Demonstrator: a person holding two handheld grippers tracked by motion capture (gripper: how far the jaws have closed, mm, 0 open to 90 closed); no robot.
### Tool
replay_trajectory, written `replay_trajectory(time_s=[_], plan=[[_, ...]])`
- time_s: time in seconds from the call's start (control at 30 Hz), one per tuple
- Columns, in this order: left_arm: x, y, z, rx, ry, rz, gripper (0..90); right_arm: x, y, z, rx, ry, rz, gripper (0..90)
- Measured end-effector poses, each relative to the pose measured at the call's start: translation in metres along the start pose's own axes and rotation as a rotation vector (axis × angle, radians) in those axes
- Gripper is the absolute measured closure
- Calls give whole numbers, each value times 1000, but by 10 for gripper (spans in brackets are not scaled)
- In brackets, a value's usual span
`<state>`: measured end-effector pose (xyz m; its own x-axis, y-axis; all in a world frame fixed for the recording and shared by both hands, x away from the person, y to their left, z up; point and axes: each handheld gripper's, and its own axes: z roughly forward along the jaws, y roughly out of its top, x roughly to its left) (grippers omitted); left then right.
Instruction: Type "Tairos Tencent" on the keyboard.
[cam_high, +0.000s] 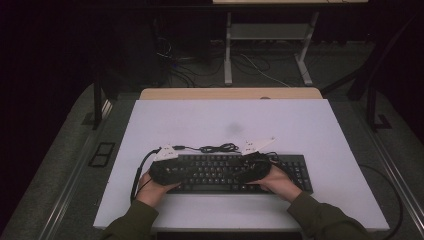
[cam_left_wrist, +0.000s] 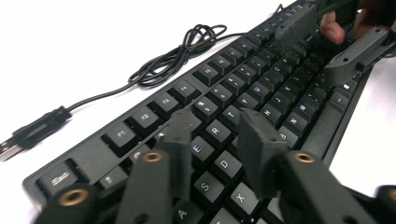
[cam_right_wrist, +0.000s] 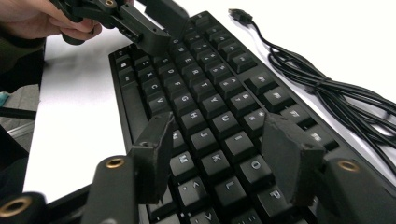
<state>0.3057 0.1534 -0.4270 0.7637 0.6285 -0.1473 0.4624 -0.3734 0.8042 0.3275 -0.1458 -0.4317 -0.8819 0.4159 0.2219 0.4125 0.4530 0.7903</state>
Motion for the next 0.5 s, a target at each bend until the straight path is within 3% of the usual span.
replay_trajectory(time_s=[0.33, 0.5], plan=[[-3, 7, 16, 36, -52, 29, 884, -4, -7, -10, -8, -67, 35, 291], [-4, 11, 23, 47, -68, 36, 888, -5, -11, -15, -12, -100, 39, 265]])
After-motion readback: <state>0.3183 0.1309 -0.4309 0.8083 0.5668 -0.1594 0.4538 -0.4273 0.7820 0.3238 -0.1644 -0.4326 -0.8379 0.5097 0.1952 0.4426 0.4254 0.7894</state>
